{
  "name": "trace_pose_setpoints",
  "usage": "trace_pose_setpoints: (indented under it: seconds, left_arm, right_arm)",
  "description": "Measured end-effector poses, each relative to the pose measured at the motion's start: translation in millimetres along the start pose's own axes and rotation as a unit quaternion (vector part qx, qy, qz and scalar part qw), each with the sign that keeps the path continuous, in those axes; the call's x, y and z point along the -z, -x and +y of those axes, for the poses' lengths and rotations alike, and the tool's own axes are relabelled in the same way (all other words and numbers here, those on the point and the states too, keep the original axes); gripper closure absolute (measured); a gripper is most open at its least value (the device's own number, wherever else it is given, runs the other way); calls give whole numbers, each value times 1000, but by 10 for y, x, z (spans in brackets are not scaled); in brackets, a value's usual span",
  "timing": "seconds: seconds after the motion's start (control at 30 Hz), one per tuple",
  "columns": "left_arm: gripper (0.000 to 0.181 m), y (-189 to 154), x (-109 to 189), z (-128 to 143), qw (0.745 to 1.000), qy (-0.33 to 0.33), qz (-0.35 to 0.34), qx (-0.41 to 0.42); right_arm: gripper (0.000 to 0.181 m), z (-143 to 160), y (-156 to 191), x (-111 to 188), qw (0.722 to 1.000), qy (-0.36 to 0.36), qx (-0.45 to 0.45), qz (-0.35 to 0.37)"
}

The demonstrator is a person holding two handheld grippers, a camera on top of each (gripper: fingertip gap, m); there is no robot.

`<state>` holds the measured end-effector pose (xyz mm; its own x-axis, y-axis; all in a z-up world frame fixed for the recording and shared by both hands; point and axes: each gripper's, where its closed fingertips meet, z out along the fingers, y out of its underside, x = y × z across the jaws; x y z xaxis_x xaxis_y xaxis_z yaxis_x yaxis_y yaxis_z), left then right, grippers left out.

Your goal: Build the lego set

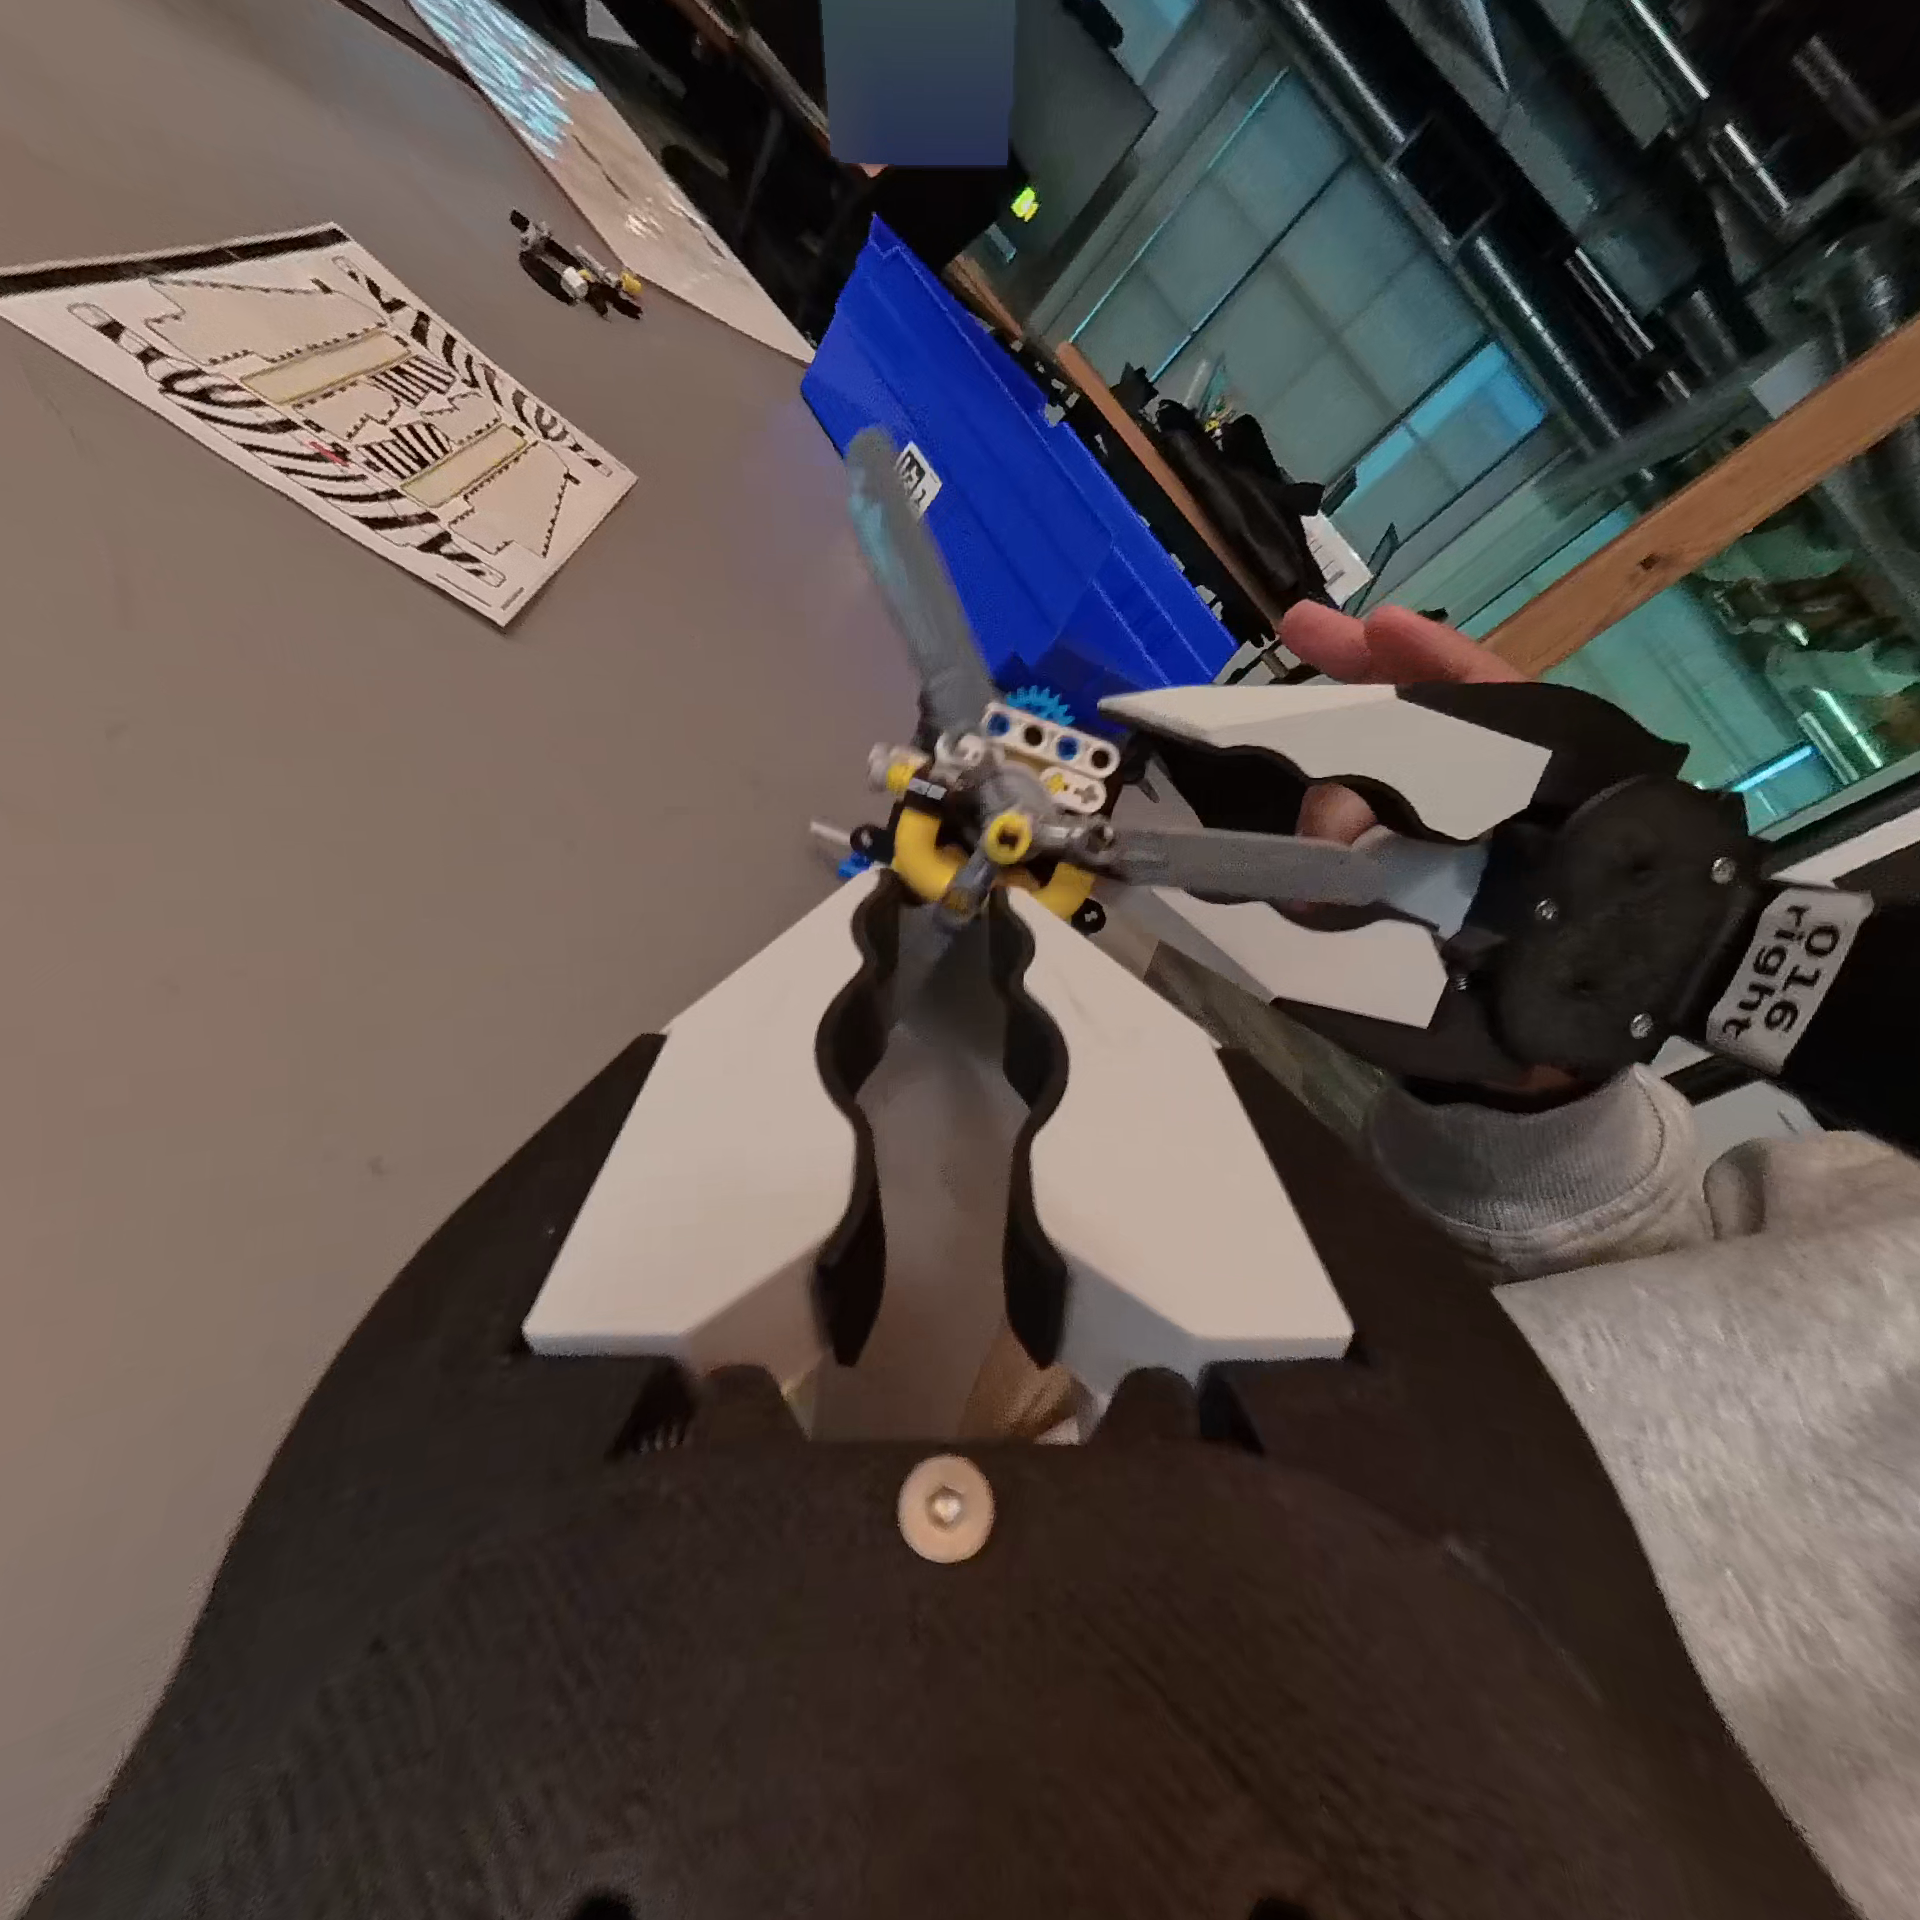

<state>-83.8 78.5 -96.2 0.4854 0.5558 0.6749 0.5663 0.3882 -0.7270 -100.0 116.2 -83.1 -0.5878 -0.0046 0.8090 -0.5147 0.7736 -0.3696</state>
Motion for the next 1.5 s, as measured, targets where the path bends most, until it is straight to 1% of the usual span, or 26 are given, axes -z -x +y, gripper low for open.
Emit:
trace_pose_setpoints:
  seconds: [0.07, 0.1, 0.13, 0.17, 0.27, 0.37, 0.53, 0.6, 0.7, 0.77, 0.9, 1.03, 1.1, 1.2, 1.23, 1.33, 1.4, 1.5]
  left_arm:
    - [168, 59, -19, 36, 1000, 7, -18, 2]
    - [166, 75, -21, 36, 1000, 4, -23, 2]
    - [159, 91, -23, 41, 1000, 4, -30, 3]
    - [157, 102, -30, 65, 999, 12, -33, 2]
    - [159, 72, -31, 49, 1000, 8, -27, 3]
    - [158, 79, -38, 62, 999, 14, -29, 0]
    - [156, 67, -33, 71, 1000, 12, -23, 7]
    - [155, 64, -19, 65, 1000, 9, -20, 10]
    - [153, 67, 18, 36, 1000, 2, -17, 16]
    - [152, 72, 55, -5, 1000, -9, -16, 18]
    - [151, 95, 142, -102, 999, -33, -17, 16]
    - [151, 136, 232, -188, 998, -55, -23, 15]
    - [151, 151, 284, -236, 997, -69, -26, 14]
    - [151, 174, 352, -290, 996, -82, -32, 10]
    - [150, 179, 368, -302, 996, -85, -34, 8]
    - [148, 107, 346, -315, 997, -78, -20, -3]
    - [148, 23, 290, -316, 997, -70, -13, -23]
    - [148, -20, 217, -340, 995, -67, -22, -68]
  right_arm:
    - [138, 25, -3, -10, 1000, 11, 17, 20]
    - [124, 16, -36, -1, 999, 12, 19, 38]
    - [106, 13, -89, 12, 998, 14, 18, 60]
    - [99, 11, -126, 30, 997, 14, 18, 75]
    - [102, 41, -187, 93, 997, 3, 1, 81]
    - [101, 121, -293, 177, 995, -20, -68, 75]
    - [109, 389, -436, 285, 979, -43, -189, 56]
    - [110, 482, -390, 289, 970, -51, -237, 28]
    - [108, 561, -219, 281, 949, -58, -306, -39]
    - [105, 597, -106, 275, 937, -60, -335, -81]
    - [103, 782, 59, 203, 929, -34, -347, -127]
    - [111, 853, 170, 99, 920, -30, -353, -170]
    - [113, 945, 153, 28, 916, -17, -362, -173]
    - [104, 1064, 87, -70, 908, -6, -380, -177]
    - [105, 1119, 46, -108, 906, 2, -388, -170]
    - [115, 1264, -64, -175, 898, 32, -414, -144]
    - [115, 1251, -130, -167, 895, 22, -426, -130]
    - [118, 1187, -276, -107, 892, -29, -444, -83]
